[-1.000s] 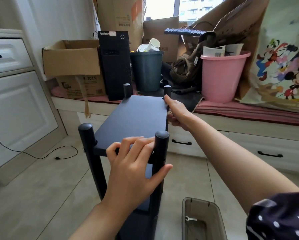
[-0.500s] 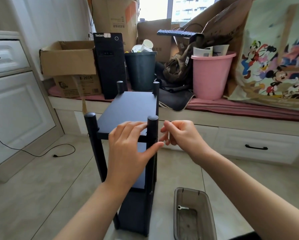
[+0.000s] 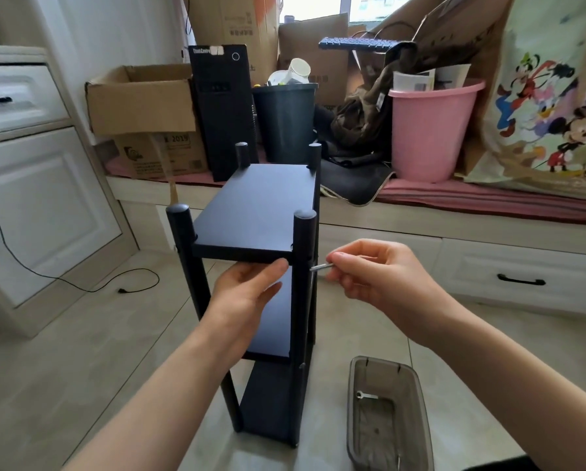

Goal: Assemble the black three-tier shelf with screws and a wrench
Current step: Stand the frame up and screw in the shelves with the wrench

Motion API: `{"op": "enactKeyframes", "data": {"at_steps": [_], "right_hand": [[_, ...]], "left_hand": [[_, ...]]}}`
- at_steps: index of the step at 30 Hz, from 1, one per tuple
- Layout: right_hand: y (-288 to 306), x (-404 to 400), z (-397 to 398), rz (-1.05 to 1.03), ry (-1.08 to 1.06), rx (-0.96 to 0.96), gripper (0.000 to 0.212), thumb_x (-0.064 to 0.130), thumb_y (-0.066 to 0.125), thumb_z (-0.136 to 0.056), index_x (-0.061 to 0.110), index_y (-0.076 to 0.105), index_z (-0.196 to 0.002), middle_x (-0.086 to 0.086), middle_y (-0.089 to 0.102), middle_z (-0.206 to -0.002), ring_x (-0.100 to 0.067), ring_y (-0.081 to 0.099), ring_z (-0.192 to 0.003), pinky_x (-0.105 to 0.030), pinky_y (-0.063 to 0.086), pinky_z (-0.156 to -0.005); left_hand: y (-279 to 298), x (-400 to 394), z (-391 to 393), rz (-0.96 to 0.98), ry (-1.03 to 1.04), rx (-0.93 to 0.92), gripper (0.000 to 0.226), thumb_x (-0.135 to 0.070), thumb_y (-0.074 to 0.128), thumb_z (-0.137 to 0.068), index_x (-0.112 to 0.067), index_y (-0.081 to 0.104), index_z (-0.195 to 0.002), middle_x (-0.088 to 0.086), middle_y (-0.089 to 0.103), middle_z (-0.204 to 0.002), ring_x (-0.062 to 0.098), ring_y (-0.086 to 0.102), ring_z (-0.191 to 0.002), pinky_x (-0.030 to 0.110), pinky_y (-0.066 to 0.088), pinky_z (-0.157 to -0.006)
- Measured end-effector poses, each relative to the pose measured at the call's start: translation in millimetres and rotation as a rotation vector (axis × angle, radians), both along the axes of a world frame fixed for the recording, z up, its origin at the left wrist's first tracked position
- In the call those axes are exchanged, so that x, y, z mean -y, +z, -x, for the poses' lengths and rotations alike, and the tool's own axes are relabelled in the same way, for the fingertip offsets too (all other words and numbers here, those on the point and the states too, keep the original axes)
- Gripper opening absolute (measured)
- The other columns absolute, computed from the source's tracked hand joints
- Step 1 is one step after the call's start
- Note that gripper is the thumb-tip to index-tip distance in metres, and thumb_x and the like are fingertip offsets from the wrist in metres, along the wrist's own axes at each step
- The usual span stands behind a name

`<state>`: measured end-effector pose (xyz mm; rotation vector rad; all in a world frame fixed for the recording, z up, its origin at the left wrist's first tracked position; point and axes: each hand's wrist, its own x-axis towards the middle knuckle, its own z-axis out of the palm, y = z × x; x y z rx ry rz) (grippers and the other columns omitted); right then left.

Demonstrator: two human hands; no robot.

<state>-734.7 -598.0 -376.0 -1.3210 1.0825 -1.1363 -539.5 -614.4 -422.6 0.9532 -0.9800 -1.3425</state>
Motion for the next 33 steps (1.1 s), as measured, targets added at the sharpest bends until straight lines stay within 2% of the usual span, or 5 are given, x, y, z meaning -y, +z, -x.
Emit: {"op": "enactKeyframes", "data": {"at_steps": [3, 9, 16, 24, 33], "right_hand": [[3.3, -5.3, 2.5, 0.039, 0.021, 0.039, 0.01, 0.01, 0.065, -0.092, 0.006, 0.073, -0.092, -0.013, 0.076, -0.084, -0.014, 0.061, -0.068, -0.024, 0.054, -0.066], [0.4, -15.9, 2.7, 0.26, -0.006, -0.104, 0.006, 0.001, 0.07, -0.086, 0.002, 0.07, -0.092, -0.007, 0.077, -0.081, -0.017, 0.072, -0.068, -0.023, 0.058, -0.066], [-11.0, -17.5, -1.2, 0.419, -0.061, -0.233, 0.013, 0.006, 0.077, -0.079, 0.008, 0.069, -0.089, 0.0, 0.077, -0.081, -0.014, 0.075, -0.074, -0.026, 0.06, -0.075], [-15.3, -12.6, -6.6, 0.513, -0.087, -0.252, 0.01, 0.022, 0.074, -0.081, 0.018, 0.069, -0.089, 0.007, 0.077, -0.082, -0.01, 0.074, -0.073, -0.025, 0.06, -0.073], [-16.1, -9.2, -10.8, 0.527, -0.105, -0.289, 0.013, 0.01, 0.076, -0.085, 0.02, 0.068, -0.087, 0.01, 0.076, -0.08, -0.008, 0.074, -0.072, -0.026, 0.06, -0.074]], "left_hand": [[1.9, 3.0, 3.3, 0.031, -0.083, -0.067, 0.039, -0.024, 0.073, -0.075, -0.004, 0.072, -0.108, 0.015, 0.073, -0.117, 0.026, 0.067, -0.117, 0.041, 0.047, -0.107], [3.2, 3.7, 8.4, 0.068, -0.104, -0.11, 0.037, -0.02, 0.068, -0.082, 0.001, 0.07, -0.112, 0.017, 0.074, -0.113, 0.028, 0.069, -0.113, 0.036, 0.055, -0.098], [4.1, 3.0, 8.2, 0.073, -0.107, -0.107, 0.03, -0.022, 0.068, -0.081, -0.004, 0.073, -0.106, 0.016, 0.075, -0.108, 0.027, 0.071, -0.107, 0.029, 0.058, -0.088], [4.7, 1.1, 8.0, 0.085, -0.13, -0.089, 0.036, -0.022, 0.065, -0.085, 0.0, 0.069, -0.113, 0.02, 0.072, -0.116, 0.029, 0.069, -0.113, 0.033, 0.056, -0.096], [6.6, 0.1, 8.3, 0.094, -0.139, -0.096, 0.029, -0.022, 0.065, -0.085, -0.005, 0.072, -0.106, 0.017, 0.074, -0.112, 0.028, 0.07, -0.111, 0.03, 0.058, -0.091]]}}
